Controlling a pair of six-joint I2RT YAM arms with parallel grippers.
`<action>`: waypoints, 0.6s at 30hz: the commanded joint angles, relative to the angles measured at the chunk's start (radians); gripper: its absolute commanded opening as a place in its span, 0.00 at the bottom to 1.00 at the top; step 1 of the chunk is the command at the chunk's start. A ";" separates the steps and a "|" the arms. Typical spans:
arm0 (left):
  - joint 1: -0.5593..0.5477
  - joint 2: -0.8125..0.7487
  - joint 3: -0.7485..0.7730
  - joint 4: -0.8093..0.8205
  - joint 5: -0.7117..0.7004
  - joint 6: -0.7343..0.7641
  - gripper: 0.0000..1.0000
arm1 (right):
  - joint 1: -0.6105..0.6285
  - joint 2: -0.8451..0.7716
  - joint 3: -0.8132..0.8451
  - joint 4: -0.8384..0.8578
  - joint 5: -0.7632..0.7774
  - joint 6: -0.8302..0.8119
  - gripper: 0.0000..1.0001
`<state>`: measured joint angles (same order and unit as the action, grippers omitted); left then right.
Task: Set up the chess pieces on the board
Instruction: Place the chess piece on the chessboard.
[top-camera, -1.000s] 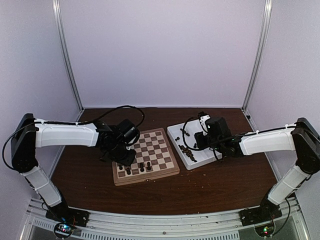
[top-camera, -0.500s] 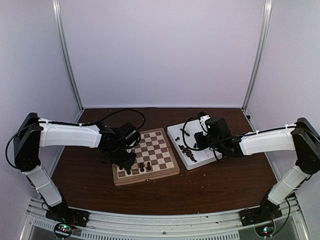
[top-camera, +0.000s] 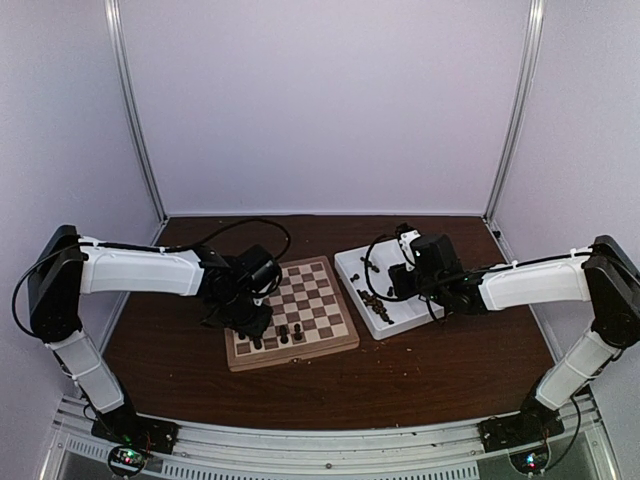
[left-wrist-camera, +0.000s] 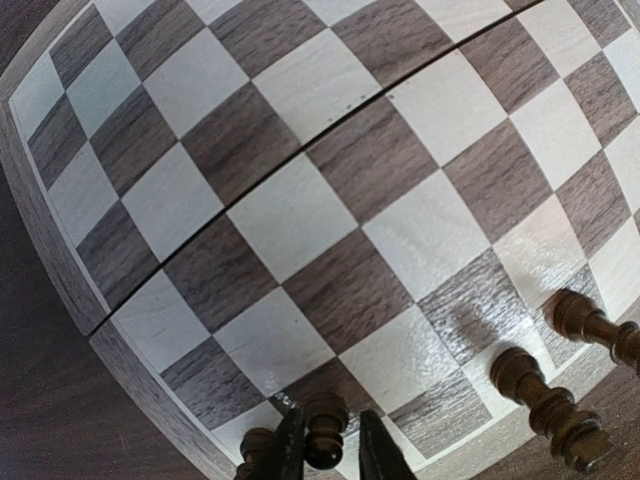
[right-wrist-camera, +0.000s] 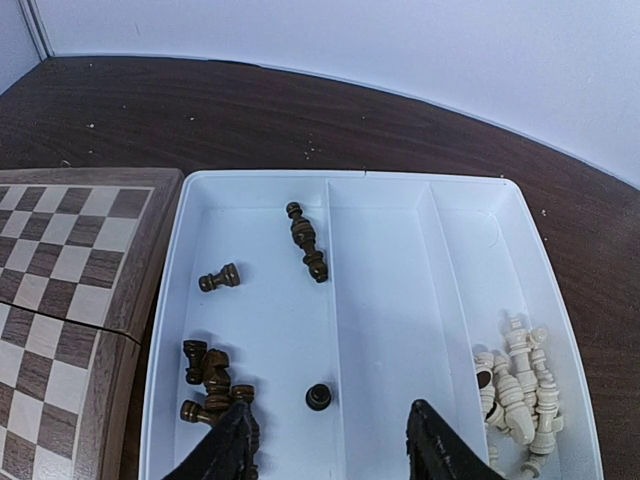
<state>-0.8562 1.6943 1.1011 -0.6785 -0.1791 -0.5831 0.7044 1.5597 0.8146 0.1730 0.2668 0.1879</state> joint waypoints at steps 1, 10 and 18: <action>0.008 0.003 0.000 0.028 -0.001 -0.001 0.21 | -0.005 0.007 0.026 0.005 -0.005 -0.001 0.52; 0.008 -0.024 0.027 0.011 -0.027 0.009 0.24 | -0.005 0.012 0.028 0.005 -0.012 -0.001 0.51; 0.008 -0.019 0.070 -0.015 -0.059 0.029 0.25 | -0.005 0.011 0.028 0.003 -0.014 -0.002 0.51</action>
<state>-0.8562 1.6943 1.1282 -0.6846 -0.2073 -0.5743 0.7044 1.5600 0.8146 0.1730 0.2611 0.1875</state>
